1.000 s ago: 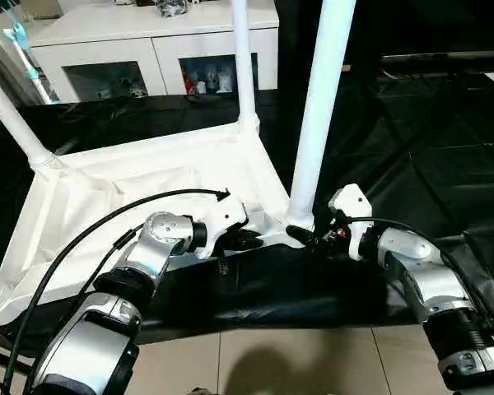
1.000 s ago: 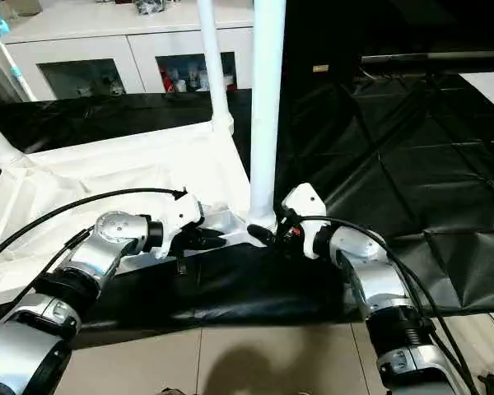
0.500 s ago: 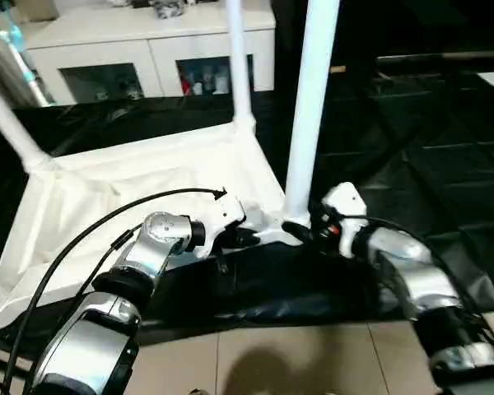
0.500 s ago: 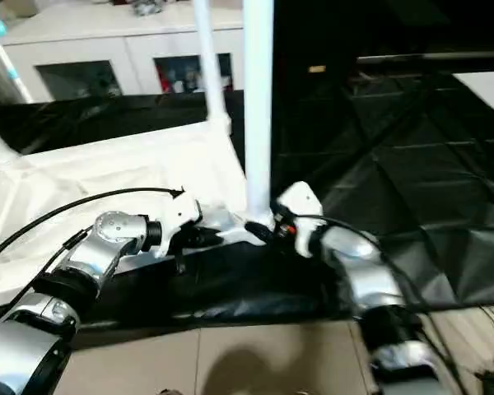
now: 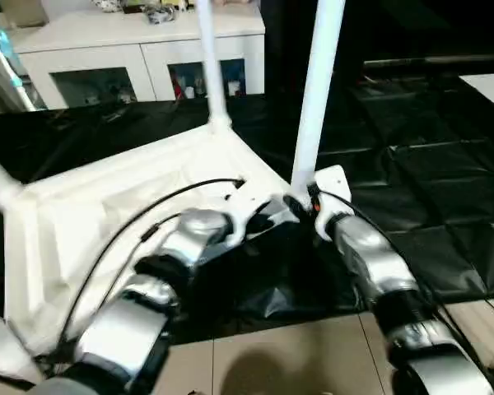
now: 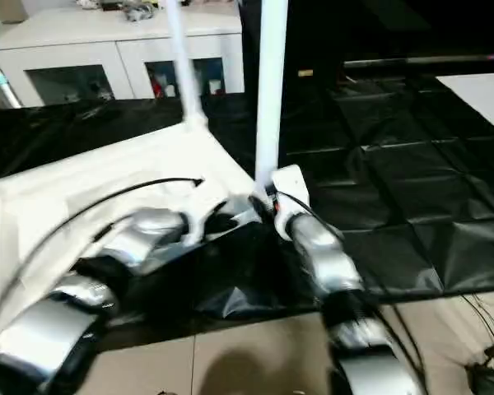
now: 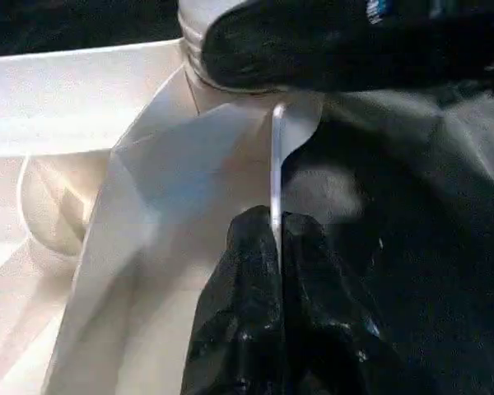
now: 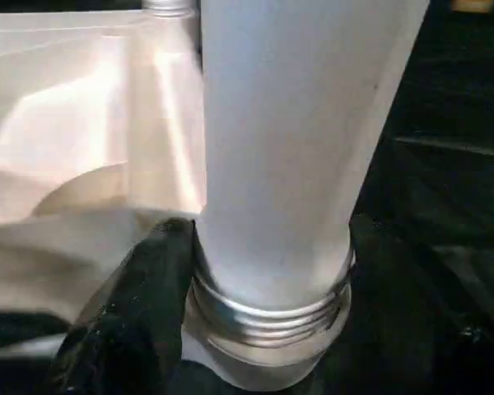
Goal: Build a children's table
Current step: Rotate leg to tighten
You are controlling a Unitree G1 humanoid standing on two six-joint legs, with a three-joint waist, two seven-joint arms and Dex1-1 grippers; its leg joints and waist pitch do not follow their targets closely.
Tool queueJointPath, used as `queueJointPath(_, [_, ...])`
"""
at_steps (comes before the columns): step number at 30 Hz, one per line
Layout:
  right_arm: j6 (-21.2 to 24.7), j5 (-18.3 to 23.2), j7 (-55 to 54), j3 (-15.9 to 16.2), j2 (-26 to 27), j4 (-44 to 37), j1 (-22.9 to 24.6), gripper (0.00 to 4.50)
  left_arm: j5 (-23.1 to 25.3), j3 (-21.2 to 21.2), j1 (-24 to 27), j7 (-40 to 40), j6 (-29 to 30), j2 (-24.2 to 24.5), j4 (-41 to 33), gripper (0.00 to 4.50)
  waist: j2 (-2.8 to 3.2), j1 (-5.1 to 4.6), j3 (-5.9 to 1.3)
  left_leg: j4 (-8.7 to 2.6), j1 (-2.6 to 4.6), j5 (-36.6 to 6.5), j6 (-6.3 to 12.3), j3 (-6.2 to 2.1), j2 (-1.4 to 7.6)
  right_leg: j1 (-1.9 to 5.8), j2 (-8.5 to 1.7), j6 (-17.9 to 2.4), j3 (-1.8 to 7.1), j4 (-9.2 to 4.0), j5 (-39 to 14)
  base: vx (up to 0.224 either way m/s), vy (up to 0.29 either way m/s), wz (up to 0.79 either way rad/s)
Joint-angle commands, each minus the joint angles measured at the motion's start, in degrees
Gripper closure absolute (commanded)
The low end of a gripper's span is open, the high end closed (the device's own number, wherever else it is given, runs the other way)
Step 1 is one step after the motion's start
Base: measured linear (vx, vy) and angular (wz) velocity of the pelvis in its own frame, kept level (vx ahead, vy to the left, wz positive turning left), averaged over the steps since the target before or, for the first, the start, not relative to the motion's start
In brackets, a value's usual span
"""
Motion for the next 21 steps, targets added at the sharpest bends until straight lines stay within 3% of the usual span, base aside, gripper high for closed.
queueJointPath(1, [1.4,-0.4,0.5,1.8,2.6,1.4,0.2,1.8,0.9,0.0,-1.2,1.8,-0.4,-1.1,0.5,4.5,-1.31,-0.12,-3.35,-4.72,1.68,-23.5,1.13,-1.8,1.56,1.48,-2.91,-8.5,1.19,-5.6,-28.1,0.0,0.0,0.0])
queueJointPath(6, [-0.9,0.6,2.9,1.6,3.4,0.1,0.6,1.8,1.3,-0.4,-1.2,1.0,-1.5,-0.8,1.6,4.5,-1.35,0.21,-3.54,-4.73,1.35,-20.9,2.53,-1.66,1.68,1.79,-3.08,-9.4,1.44,-5.27,-25.1,0.0,0.0,0.0])
queueJointPath(7, [-1.3,2.2,4.5,0.9,3.2,-1.1,1.0,1.24,1.3,-0.5,-1.0,0.1,-1.9,-0.2,1.8,4.5,-1.39,0.31,-3.53,-4.74,1.3,-20.5,2.83,-1.62,1.68,1.84,-3.08,-9.6,1.47,-5.27,-24.6,0.0,0.0,0.0])
queueJointPath(9, [-1.5,2.5,5.0,0.9,2.8,-1.7,1.3,1.11,1.2,-0.5,-0.8,-0.3,-2.1,0.1,1.9,4.5,-1.36,0.5,-3.58,-4.74,1.28,-20.0,2.98,-1.64,1.77,1.91,-3.14,-9.8,1.52,-5.12,-24.1,0.0,0.0,0.0])
queueJointPath(12, [-2.3,3.2,8.7,1.0,0.6,-3.9,2.3,0.67,1.4,-0.9,-0.1,-2.6,-3.3,1.5,1.6,4.5,-1.42,0.85,-3.69,-4.75,1.16,-18.4,3.44,-1.56,1.88,2.16,-3.11,-10.4,1.6,-4.79,-21.6,0.0,0.0,0.0])
queueJointPath(15, [-3.6,2.0,15.9,3.7,-3.9,-7.2,4.0,0.56,1.8,-1.2,0.9,-6.0,-4.9,3.5,0.8,4.5,-1.15,1.22,-3.7,-4.65,1.1,-17.4,3.94,-1.48,1.92,2.27,-3.15,-10.9,1.62,-4.7,-20.1,0.0,0.0,0.0])
queueJointPath(17, [-4.3,1.6,19.3,4.7,-6.3,-8.8,4.9,0.31,2.0,-1.8,1.5,-8.9,-6.7,4.6,0.1,4.5,-1.43,1.34,-3.79,-4.56,0.85,-16.6,4.41,-1.43,1.91,2.5,-3.15,-11.1,1.61,-4.55,-19.7,0.0,0.0,0.0])
queueJointPath(21, [-5.3,3.9,27.5,4.4,-11.0,-12.7,7.2,0.31,1.0,-2.4,3.1,-16.5,-10.3,7.2,-2.0,4.5,-1.24,1.59,-3.87,-4.5,0.74,-15.3,5.05,-1.37,2.16,2.58,-3.1,-11.7,1.63,-4.24,-18.1,0.0,0.0,0.0])
